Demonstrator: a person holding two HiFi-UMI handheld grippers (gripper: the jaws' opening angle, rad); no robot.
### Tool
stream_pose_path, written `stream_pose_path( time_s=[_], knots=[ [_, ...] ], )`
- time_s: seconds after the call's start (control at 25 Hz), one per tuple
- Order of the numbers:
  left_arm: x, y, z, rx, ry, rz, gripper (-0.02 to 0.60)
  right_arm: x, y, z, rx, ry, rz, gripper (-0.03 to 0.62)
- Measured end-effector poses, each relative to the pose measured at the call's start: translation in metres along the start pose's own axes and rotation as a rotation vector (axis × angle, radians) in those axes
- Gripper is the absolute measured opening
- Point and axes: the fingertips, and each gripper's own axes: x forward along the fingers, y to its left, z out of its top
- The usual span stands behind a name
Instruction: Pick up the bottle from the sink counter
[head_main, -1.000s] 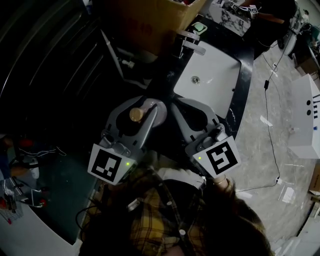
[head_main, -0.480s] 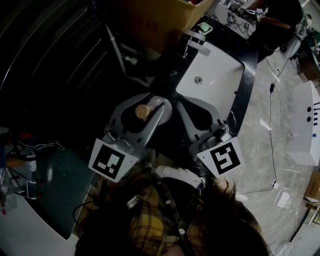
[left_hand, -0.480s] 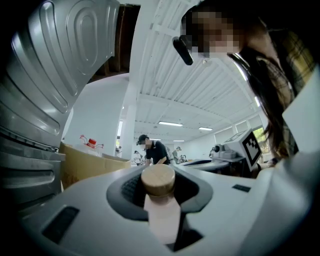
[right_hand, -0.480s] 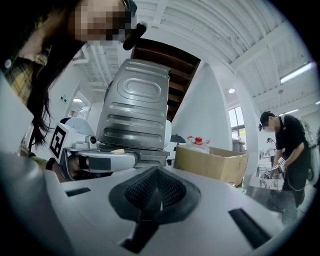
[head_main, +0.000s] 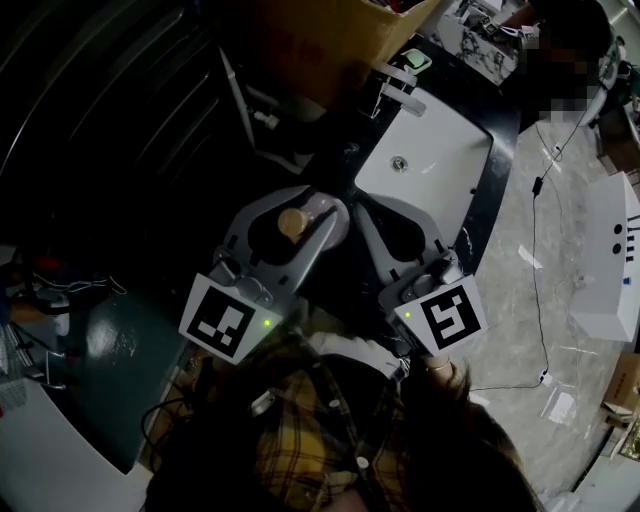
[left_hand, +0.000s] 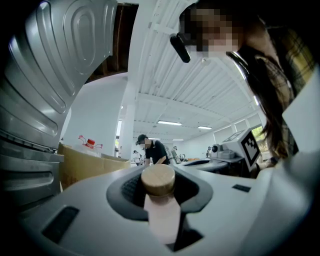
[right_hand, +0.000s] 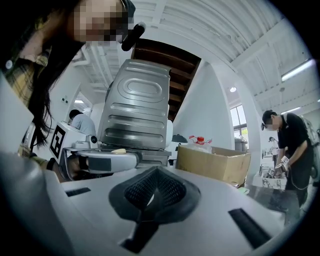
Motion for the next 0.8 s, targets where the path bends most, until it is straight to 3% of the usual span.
stream_pose_path(
  time_s=[0.8],
  knots=[
    [-0.001,-0.0004,-0.0008,0.003,0.008,-0.004,0.12,-0.0023,-0.0038,-0.0008,0.002,0.008,-0.021,0.017]
  ],
)
